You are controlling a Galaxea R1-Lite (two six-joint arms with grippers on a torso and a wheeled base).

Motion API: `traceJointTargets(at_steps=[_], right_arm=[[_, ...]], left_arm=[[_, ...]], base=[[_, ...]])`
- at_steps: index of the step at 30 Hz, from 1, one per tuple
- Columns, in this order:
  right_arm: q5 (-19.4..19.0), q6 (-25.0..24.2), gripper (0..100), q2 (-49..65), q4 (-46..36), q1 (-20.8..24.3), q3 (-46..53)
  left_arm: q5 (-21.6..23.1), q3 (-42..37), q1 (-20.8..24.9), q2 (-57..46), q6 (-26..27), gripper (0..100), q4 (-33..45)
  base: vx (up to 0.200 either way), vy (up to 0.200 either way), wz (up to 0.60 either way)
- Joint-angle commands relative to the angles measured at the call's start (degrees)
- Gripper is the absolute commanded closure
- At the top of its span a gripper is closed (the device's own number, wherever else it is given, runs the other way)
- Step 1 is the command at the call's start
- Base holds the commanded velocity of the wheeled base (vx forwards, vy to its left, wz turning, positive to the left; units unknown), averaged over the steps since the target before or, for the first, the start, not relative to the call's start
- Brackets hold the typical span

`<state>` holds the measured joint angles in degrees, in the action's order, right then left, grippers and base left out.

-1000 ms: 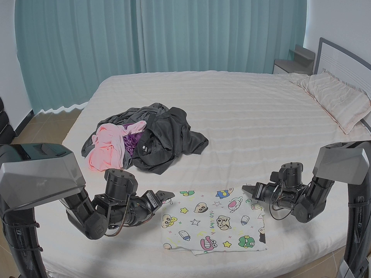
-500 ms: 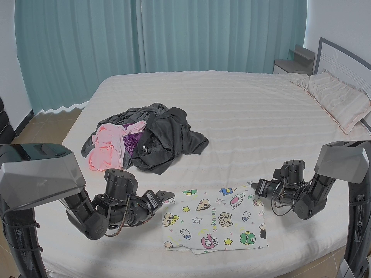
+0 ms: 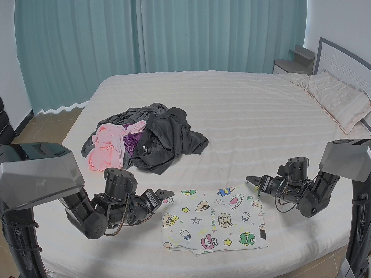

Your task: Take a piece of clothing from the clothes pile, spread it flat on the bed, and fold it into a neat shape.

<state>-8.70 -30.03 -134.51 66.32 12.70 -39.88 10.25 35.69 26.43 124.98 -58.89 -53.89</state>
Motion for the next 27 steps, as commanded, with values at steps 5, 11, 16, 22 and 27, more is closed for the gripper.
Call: traceJointTargets(at_steps=[5, 11, 16, 22, 27], right_arm=[[1.67, -1.53, 0, 6.72, 0.30, -1.01, 3.23], [3.08, -5.22, 0, 14.10, 0.57, -1.01, 7.88], [4.22, -5.22, 0, 22.19, 0.57, -0.57, 13.42], [5.10, -4.87, 0, 32.29, -0.22, -0.49, 18.34], [10.64, -3.90, 0, 37.92, -1.89, -0.22, 21.42]], left_arm=[[-3.92, 0.43, -1.20, -6.50, 1.94, 0, 0.19], [-15.09, -0.63, -1.82, -12.39, 5.72, 0, 0.37], [-19.48, -3.97, -1.82, -19.86, 9.23, 0, 0.37], [-24.31, -8.36, -1.82, -31.29, 15.12, 0, 0.46], [-27.65, -12.58, -1.82, -41.48, 19.52, 0, 2.13]], base=[[0.000, 0.000, 0.00], [0.000, 0.000, 0.00], [0.000, 0.000, 0.00], [0.000, 0.000, 0.00], [0.000, 0.000, 0.00]])
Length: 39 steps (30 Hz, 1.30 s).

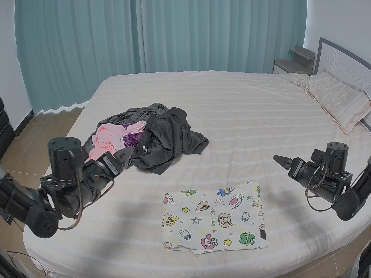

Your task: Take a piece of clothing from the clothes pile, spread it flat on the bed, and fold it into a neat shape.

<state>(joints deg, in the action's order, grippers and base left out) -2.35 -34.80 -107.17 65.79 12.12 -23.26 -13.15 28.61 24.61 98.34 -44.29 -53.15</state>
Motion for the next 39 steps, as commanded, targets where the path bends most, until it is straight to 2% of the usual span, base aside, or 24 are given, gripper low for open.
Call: traceJointTargets(at_steps=[1, 5, 9, 10, 15, 16, 17, 21, 25, 26, 27, 31, 32, 33, 35, 36, 39], right_arm=[[5.52, 1.32, 0, 11.72, -1.46, 0.54, 5.51], [7.10, 3.34, 0, 16.46, -1.46, 1.07, 9.02], [7.89, 4.75, 0, 20.16, -1.46, 1.07, 11.48], [9.12, 5.71, 0, 23.14, -1.46, 1.07, 13.24], [10.61, 7.82, 0, 30.79, -1.46, 2.38, 18.34], [10.61, 7.82, 0, 30.79, -1.46, 2.38, 18.34], [11.58, 9.40, 0, 34.48, -1.81, 2.56, 20.71], [13.87, 11.78, 0, 39.67, -3.74, 2.65, 23.17], [15.54, 14.15, 0, 50.04, -13.59, 2.65, 23.17], [15.62, 14.41, 0, 50.83, -14.38, 2.74, 23.17], [15.71, 15.82, 0, 55.31, -19.83, 2.65, 23.17], [15.80, 17.14, 0, 63.75, -29.14, 2.38, 23.00], [15.98, 17.49, 0, 67.70, -33.54, 1.95, 22.73], [16.06, 17.49, 0, 69.11, -35.03, 1.68, 22.73], [16.15, 17.58, 0, 69.46, -35.29, 1.59, 22.73], [17.47, 18.10, 0, 73.51, -39.86, -0.25, 22.82], [17.73, 19.42, 0, 75.97, -41.36, -1.83, 23.08]], left_arm=[[-6.01, -6.20, 0.08, -16.78, 6.23, 0, 2.09], [-11.81, -7.87, 0.35, -23.90, 9.48, 0, 4.20], [-14.27, -8.75, 0.61, -29.26, 12.12, 0, 6.74], [-15.59, -9.01, 0.61, -33.65, 13.88, 0, 9.82], [-16.38, -9.01, 0.61, -44.38, 14.14, 0, 19.31], [-16.38, -9.01, 0.61, -44.38, 14.14, 0, 19.31], [-16.55, -9.10, 0.61, -49.21, 14.23, 0, 24.06], [-18.22, -9.36, 0.61, -56.51, 14.67, 0, 30.21], [-20.33, -10.07, 0.35, -65.47, 18.01, 0, 37.77], [-20.33, -10.15, 0.35, -66.00, 18.27, 0, 38.03], [-20.42, -10.42, -0.18, -68.90, 19.59, 0, 39.70], [-21.91, -11.74, -2.11, -73.20, 23.72, 0, 41.55], [-23.06, -13.32, -3.61, -76.02, 28.56, 0, 41.29], [-23.15, -13.76, -4.13, -77.60, 31.02, 0, 41.20], [-23.15, -13.85, -4.13, -77.95, 31.54, 0, 41.20], [-23.15, -14.02, -5.45, -84.10, 39.28, 0, 41.11], [-23.15, -13.93, -8.09, -86.56, 41.83, 0, 41.20]], base=[[0.000, 0.000, 0.00], [0.000, 0.000, 0.00], [0.000, 0.000, 0.00], [0.000, 0.000, 0.00], [0.000, 0.000, 0.00], [0.000, 0.000, 0.00], [0.000, 0.000, 0.00], [0.000, 0.000, 0.00], [0.000, 0.000, 0.00], [0.000, 0.000, 0.00], [0.000, 0.000, 0.00], [0.000, 0.000, 0.00], [0.000, 0.000, 0.00], [0.000, 0.000, 0.00], [0.000, 0.000, 0.00], [0.000, 0.000, 0.00], [0.000, 0.000, 0.00]])
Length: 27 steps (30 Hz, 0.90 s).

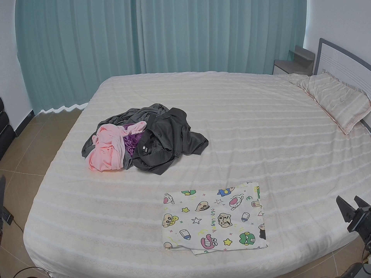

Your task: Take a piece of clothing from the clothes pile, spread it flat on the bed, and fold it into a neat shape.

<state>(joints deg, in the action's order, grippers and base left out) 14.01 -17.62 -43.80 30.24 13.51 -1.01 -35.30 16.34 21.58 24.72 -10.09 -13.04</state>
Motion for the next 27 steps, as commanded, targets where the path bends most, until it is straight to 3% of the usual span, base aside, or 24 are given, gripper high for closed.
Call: traceJointTargets(at_steps=[1, 4, 9, 12, 17, 21, 27], right_arm=[[1.37, 3.64, 0, 14.09, -6.51, -4.28, 0.92], [0.58, 8.56, 0, 19.46, -9.77, -7.79, 0.92], [-0.82, 14.72, 0, 26.22, -14.16, -12.19, 0.75], [-4.87, 18.23, 0, 32.81, -19.96, -16.67, -0.22], [-6.62, 18.58, 0, 38.35, -29.98, -17.90, -2.06], [-7.68, 18.41, 0, 38.26, -29.98, -17.90, -1.01], [-13.83, 18.76, 0, 38.26, -28.14, -17.90, 0.92]], left_arm=[[-0.82, -1.75, -6.72, -14.35, 8.51, 0, 1.27], [-0.73, -1.83, -10.33, -17.78, 11.41, 0, 1.53], [-0.73, -1.92, -13.93, -19.01, 11.68, 0, 2.67], [-0.73, -2.27, -17.01, -19.19, 11.76, 0, 3.99], [2.78, -4.12, -21.58, -23.49, 13.70, 0, 9.35], [3.75, -5.44, -21.49, -24.72, 13.96, 0, 9.97], [5.95, -10.01, -21.49, -24.72, 14.40, 0, 9.53]], base=[[0.000, 0.000, 0.00], [0.000, 0.000, 0.00], [0.000, 0.000, 0.00], [0.000, 0.000, 0.00], [0.000, 0.000, 0.00], [0.000, 0.000, 0.00], [0.000, 0.000, 0.00]])
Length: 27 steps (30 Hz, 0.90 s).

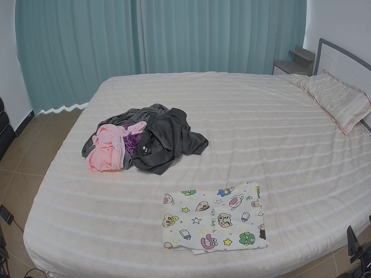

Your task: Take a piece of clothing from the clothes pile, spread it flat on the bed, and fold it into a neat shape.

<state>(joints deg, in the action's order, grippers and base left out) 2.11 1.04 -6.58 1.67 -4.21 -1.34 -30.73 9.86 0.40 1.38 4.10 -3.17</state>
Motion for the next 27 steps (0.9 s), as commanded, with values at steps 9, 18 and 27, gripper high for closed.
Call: traceJointTargets(at_steps=[9, 18, 27], right_arm=[[-2.46, -0.16, 0, 3.33, -2.29, 3.59, 0.99], [-2.28, -0.42, 0, 6.58, -1.76, 4.56, 1.25], [-2.37, -0.60, 0, 6.58, -1.76, 4.56, 1.34]], left_arm=[[7.00, -9.86, -0.31, -1.38, 0.30, 0, -5.53], [13.86, -9.86, -0.23, -1.29, -0.58, 0, -0.70], [24.58, -9.86, -0.31, -1.29, -5.94, 0, -0.35]], base=[[0.000, 0.000, 0.00], [0.000, 0.000, 0.00], [0.000, 0.000, 0.00]])
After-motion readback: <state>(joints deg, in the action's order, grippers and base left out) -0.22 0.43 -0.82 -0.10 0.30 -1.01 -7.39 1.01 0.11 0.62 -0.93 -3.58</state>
